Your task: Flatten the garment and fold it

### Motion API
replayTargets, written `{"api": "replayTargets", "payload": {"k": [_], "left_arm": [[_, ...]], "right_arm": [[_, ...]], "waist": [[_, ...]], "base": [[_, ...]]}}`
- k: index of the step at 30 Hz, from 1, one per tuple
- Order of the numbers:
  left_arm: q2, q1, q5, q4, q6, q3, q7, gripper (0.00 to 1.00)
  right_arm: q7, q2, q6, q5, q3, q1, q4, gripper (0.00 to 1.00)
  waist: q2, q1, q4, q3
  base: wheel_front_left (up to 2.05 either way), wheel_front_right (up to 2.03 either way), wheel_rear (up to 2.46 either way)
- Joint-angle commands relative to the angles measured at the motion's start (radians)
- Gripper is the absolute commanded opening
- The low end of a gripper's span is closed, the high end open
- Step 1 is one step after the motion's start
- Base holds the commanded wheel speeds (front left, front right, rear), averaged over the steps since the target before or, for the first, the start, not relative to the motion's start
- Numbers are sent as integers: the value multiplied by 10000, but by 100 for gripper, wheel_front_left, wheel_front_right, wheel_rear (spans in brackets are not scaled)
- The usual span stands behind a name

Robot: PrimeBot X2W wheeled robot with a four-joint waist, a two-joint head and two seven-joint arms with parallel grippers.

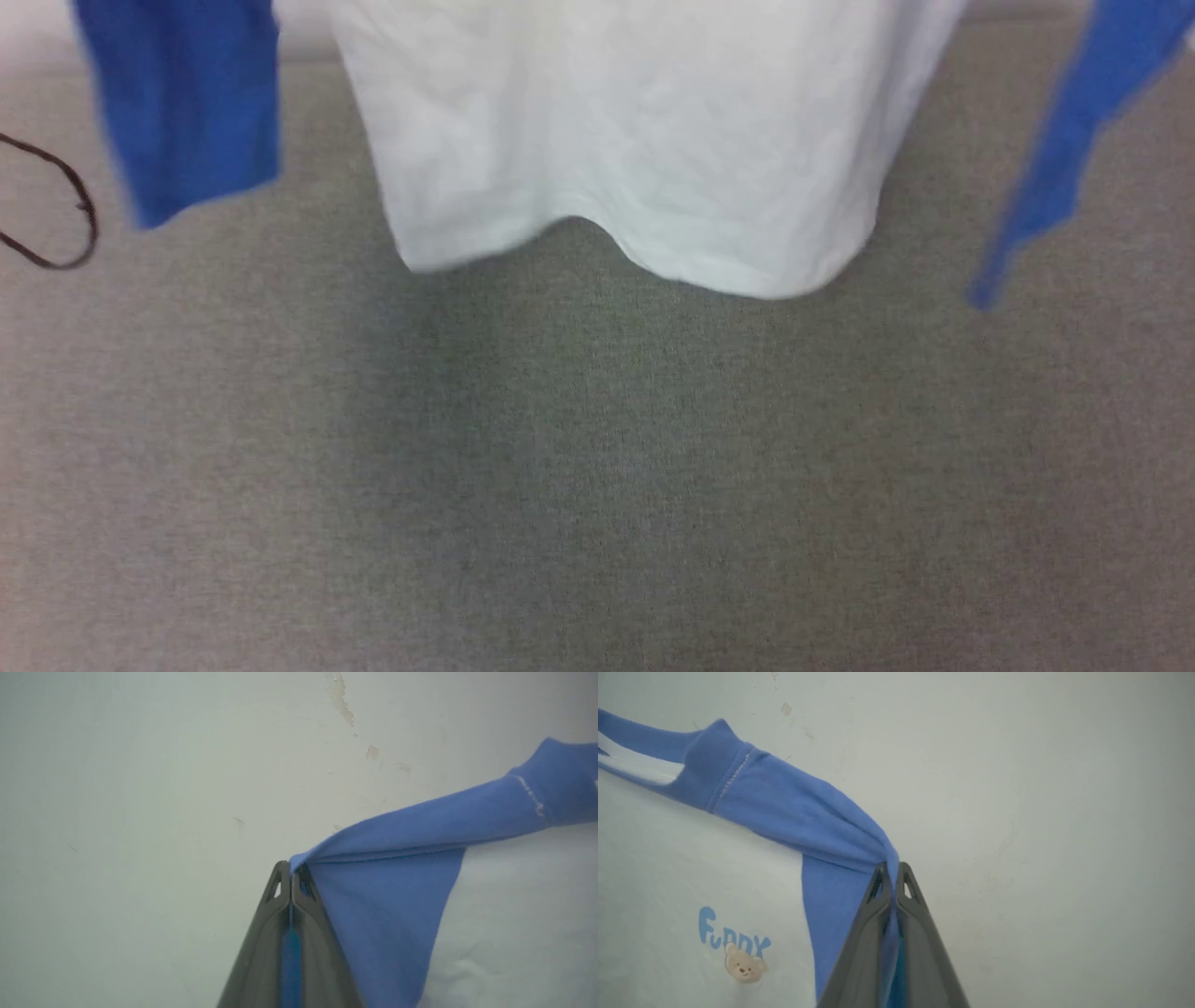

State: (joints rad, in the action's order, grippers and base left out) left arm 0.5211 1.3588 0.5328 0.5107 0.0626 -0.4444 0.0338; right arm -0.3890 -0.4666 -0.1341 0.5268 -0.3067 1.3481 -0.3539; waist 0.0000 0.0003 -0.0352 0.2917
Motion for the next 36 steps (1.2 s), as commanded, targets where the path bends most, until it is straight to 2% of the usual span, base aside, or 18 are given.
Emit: {"api": "replayTargets", "payload": {"k": [1, 5, 8, 12, 17, 23, 29, 32, 36], "left_arm": [[138, 389, -147, 458, 53, 163, -256, 0], [109, 1244, -191, 1338, 28, 387, -962, 0], [78, 1753, -215, 1896, -147, 429, -1397, 0], [-134, 1960, -157, 2622, -344, 405, -1867, 0], [-487, 1401, 132, 3484, -607, 438, -2392, 0], [-984, -86, 603, 3910, -898, 571, -2775, 0], [-1308, -1874, 952, 3770, -915, 800, -2916, 0], [-1468, -3303, 1146, 3337, -837, 1025, -2945, 0], [-1571, -5618, 1154, 1991, -494, 1489, -2952, 0]], "right_arm": [[399, 22, 34, -111, 19, 419, -445, 0], [1791, 426, 34, -193, -261, 1416, -1429, 0], [2732, 617, 34, -272, -621, 2027, -2085, 0], [3468, 880, 34, -113, -1281, 2400, -2879, 0], [4053, 1159, 34, 335, -2222, 2072, -3706, 0], [4566, 1137, 34, 948, -3127, 854, -4235, 0], [5330, 945, 34, 1230, -3520, -852, -4132, 0], [5836, 863, 34, 1242, -3568, -2215, -3874, 0], [6211, 798, 34, 1109, -3384, -4261, -3163, 0]], "waist": [[0, -3, -286, 1174], [0, -3, -422, 1779], [0, -3, -455, 2139], [0, -3, -427, 2475], [0, -3, -346, 2616], [0, -3, -120, 2370], [0, -3, 57, 1651], [0, -3, 104, 1025], [0, -3, 111, 159]], "base": [[0, 0, 0], [0, 0, 0], [0, 0, 0], [0, 0, 0], [0, 0, 0], [0, 0, 0], [0, 0, 0], [0, 0, 0], [0, 0, 0]]}}
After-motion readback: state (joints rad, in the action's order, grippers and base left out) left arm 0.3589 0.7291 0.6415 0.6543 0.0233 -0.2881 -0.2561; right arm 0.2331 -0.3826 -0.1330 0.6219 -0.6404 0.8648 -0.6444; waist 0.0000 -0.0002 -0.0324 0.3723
